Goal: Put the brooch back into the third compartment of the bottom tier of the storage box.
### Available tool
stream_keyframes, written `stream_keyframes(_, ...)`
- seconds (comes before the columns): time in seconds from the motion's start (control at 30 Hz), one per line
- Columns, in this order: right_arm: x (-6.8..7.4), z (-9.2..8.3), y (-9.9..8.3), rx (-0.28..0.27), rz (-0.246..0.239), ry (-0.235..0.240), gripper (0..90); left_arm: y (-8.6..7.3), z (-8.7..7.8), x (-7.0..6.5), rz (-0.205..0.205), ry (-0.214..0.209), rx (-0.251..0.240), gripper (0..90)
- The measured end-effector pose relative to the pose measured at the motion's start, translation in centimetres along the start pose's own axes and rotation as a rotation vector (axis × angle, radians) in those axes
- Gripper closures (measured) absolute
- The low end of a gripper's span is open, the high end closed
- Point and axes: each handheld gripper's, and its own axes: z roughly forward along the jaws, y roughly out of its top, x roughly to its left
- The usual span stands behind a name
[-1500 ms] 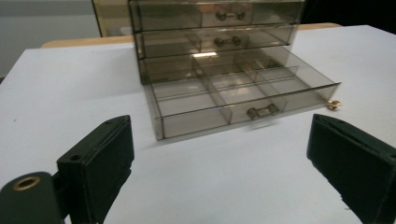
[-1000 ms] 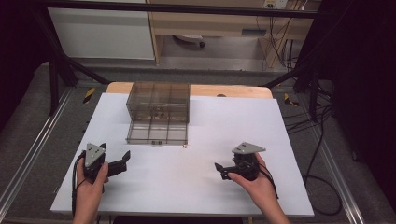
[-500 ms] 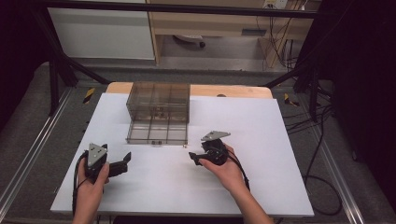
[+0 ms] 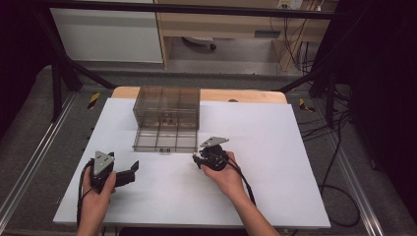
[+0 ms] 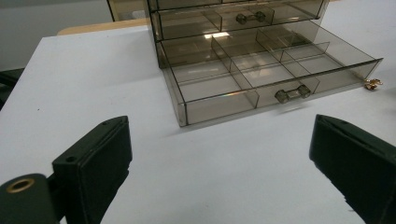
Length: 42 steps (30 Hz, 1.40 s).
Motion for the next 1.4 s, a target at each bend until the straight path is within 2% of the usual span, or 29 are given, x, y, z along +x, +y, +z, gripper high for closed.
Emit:
stream_keyframes(0.1, -0.4, 0.6, -0.2, 0.017, 0.028, 0.006, 63.3, 0.0, 0.0, -0.1, 0.001, -0.003, 0.001, 6.2)
stream_keyframes(0.2, -0.6, 1.2, -0.2, 0.017, 0.065, 0.037, 63.8, 0.1, 0.1, -0.3, 0.006, -0.006, -0.001, 6.5)
stream_keyframes(0.3, -0.6, 1.5, -0.2, 0.013, 0.079, 0.048, 64.6, 0.1, 0.1, -0.5, 0.012, -0.013, 0.001, 6.6)
stream_keyframes(0.33, -0.7, 1.6, -0.1, 0.007, 0.102, 0.053, 65.4, 0.1, 0.1, -0.5, 0.014, -0.014, 0.002, 6.7)
stream_keyframes(0.63, -0.8, 1.7, -0.1, 0.008, 0.09, 0.067, 67.5, 0.0, 0.2, -0.6, 0.02, -0.023, 0.007, 6.9)
stream_keyframes(0.83, -0.7, 1.9, 0.1, 0.01, 0.073, 0.06, 67.3, 0.0, 0.2, -0.9, 0.031, -0.028, 0.009, 7.1)
stream_keyframes(1.1, 0.1, 2.2, 0.3, 0.007, 0.02, -0.013, 69.0, 0.0, 0.3, -1.2, 0.053, -0.035, 0.012, 7.0)
stream_keyframes(1.2, 0.3, 2.3, 0.4, 0.007, 0.012, -0.027, 71.0, 0.0, 0.3, -1.3, 0.056, -0.037, 0.012, 7.1)
stream_keyframes(1.4, 0.4, 2.3, 0.4, 0.004, 0.007, 0.002, 77.7, 0.0, 0.3, -1.3, 0.057, -0.039, 0.011, 7.1)
